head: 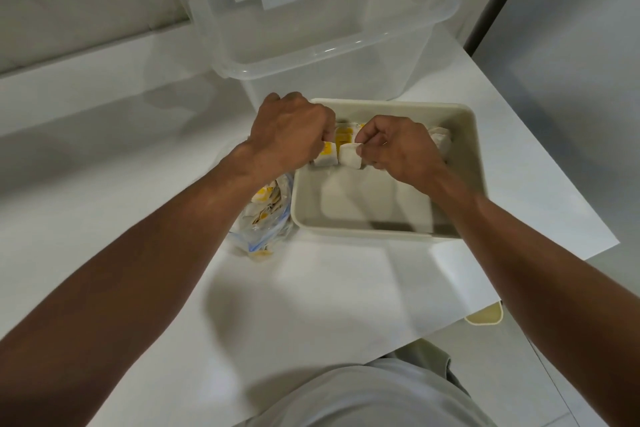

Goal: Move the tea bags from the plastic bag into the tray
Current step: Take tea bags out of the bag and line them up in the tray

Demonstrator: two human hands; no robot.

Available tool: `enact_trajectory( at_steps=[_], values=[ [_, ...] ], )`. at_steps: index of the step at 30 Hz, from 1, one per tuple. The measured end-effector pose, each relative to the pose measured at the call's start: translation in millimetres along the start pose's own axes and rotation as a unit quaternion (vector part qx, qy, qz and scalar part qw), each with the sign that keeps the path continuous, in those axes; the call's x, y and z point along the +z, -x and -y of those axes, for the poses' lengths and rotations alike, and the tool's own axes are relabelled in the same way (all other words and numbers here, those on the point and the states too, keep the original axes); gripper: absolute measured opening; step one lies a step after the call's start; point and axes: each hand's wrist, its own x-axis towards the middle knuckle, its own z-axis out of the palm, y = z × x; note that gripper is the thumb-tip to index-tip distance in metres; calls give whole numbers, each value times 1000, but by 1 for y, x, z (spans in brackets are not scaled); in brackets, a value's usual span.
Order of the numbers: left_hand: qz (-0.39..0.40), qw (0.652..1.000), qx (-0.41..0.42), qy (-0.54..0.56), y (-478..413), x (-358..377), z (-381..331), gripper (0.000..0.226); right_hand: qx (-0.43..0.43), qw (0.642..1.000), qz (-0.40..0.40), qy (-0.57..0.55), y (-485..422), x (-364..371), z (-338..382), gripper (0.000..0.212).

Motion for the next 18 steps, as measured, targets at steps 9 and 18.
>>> enact_trajectory(
  at_steps=[9,18],
  values=[
    [29,996,24,-86,-3,0,-3,11,-14,999,46,17,-10,7,-13,12],
    [42,988,10,-147,-9,-2,-19,11,-10,997,32,71,-19,14,-9,6]
  ],
)
